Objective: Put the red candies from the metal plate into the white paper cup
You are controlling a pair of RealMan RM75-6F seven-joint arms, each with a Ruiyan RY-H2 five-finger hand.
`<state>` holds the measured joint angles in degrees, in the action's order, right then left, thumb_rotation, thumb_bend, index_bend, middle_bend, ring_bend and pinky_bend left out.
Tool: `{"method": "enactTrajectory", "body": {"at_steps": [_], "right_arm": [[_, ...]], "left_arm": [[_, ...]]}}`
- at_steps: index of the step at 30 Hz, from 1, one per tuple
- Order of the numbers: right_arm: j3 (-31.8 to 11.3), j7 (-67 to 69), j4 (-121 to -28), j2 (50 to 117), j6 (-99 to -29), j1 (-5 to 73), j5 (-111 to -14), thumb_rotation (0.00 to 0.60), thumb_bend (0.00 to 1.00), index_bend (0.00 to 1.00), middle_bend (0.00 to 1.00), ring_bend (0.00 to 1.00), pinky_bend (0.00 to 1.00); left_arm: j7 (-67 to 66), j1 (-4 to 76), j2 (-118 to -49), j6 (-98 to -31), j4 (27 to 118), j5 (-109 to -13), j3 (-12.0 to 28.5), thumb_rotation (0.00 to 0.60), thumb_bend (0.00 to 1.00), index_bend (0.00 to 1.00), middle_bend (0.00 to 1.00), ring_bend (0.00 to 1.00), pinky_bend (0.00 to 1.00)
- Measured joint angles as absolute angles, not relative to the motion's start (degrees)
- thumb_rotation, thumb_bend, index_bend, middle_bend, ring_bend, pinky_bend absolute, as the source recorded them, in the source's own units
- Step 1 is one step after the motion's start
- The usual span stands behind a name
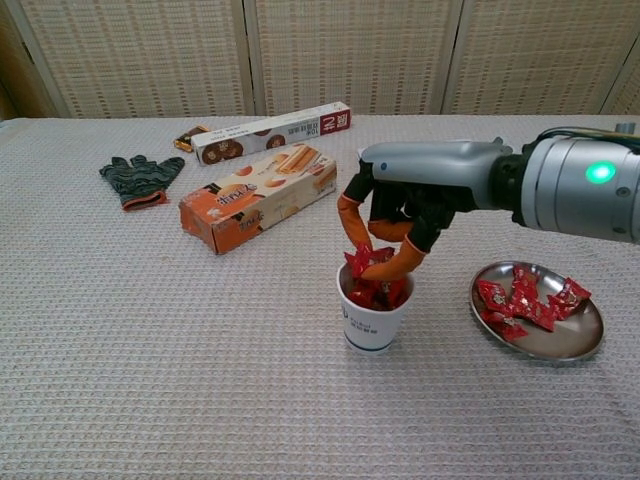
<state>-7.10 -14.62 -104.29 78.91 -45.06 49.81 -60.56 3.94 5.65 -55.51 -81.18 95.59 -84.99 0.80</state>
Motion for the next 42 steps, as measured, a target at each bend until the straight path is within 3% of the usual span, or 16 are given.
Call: {"method": "enactTrajectory", "body": {"at_steps": [18,28,35,42], "right_arm": [[-6.4,-13.8,-104.2,78.7,-45.2,50.1,-60.6,0.6,0.09,0.51,0.92,0.82,1.0],[-5.7,-13.9,-106.3,76.5,-48.9,48.1,-64.1,0.6,0.09,0.51,0.92,0.82,1.0],[-3.5,-19.9,-108.2,74.0,-56.2,44.7,-67.6,0.6,0.09,0.51,0.9,0.71,0.99],[0.2,-35.8,-108.6,73.4,-71.9,37.3,-70.1,0.6,0.09,0.52,0.69,0.53,0.85]], "left_arm": [[4.0,5.8,-55.3,-81.0,95.7,-84.9,0.9,0.6,0.62,0.32,0.18,0.1,0.31],[3.9,5.8,-55.4,-80.9,95.7,-85.2,0.7,0.6,0.62,0.31,0.18,0.1,0.31],[4.0,5.8,-55.5,-80.8,95.6,-84.8,0.9,0.6,0.62,0.31,0.18,0.1,0.31],[3.4,5.8,-55.6,-80.9,95.6,-84.9,0.9,0.6,0.62,0.31,0.18,0.1,0.31]]}}
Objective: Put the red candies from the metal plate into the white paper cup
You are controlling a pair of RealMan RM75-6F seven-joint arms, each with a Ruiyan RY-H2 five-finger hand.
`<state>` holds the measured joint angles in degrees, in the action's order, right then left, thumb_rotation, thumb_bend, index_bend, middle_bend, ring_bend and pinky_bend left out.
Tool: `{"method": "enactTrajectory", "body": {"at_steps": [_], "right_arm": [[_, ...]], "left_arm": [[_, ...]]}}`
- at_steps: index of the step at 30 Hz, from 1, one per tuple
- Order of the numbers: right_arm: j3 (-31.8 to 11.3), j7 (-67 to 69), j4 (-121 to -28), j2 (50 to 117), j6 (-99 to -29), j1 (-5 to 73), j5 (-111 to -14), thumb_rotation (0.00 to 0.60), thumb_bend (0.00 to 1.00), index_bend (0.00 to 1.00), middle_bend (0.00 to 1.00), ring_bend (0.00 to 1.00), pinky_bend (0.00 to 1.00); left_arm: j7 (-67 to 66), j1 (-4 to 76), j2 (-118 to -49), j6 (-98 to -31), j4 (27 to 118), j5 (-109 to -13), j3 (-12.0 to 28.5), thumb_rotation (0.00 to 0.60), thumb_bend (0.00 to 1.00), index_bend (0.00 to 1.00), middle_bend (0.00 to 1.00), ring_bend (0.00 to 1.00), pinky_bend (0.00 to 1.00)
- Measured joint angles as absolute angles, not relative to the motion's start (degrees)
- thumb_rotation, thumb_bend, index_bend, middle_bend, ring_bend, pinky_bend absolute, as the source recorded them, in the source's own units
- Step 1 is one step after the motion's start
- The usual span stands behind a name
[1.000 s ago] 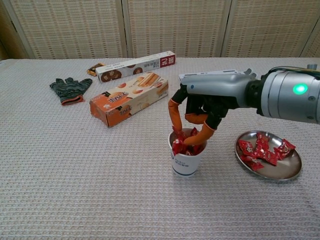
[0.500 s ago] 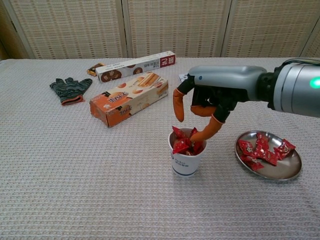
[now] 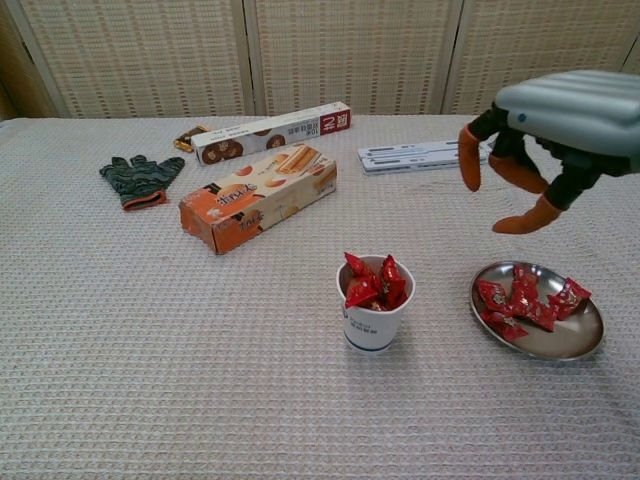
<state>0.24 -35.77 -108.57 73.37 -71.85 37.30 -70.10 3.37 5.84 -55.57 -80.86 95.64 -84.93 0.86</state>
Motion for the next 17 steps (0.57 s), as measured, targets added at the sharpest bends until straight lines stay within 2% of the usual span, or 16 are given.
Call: {"method": "enactTrajectory", "body": {"at_steps": [6,8,17], "right_arm": [[3.4,-42.3,-104.0,75.1,-85.5,27.0,-73.2,0.6,0.09,0.48,0.55,0.41,0.77],[3.8,-41.1,-101.1,75.6,-87.2,24.9,-74.2,0.6,0.08,0.46,0.51,0.36,0.76],[2.9,-27.9,-84.6,80.1,-90.5,19.6,-77.5,0.6,0.05,0.29,0.28,0.15,0.58]], "left_arm": [[2.2,6.1,-56.1,-80.3,95.5,-84.4,1.0,0.6,0.62,0.32,0.19,0.1,0.31],[1.7,6.3,-56.4,-79.9,95.3,-84.1,1.0,0.6,0.62,0.31,0.18,0.1,0.31],[-0.4,6.8,-57.3,-78.9,95.1,-83.6,0.9,0.6,0.62,0.31,0.19,0.1,0.31]]}}
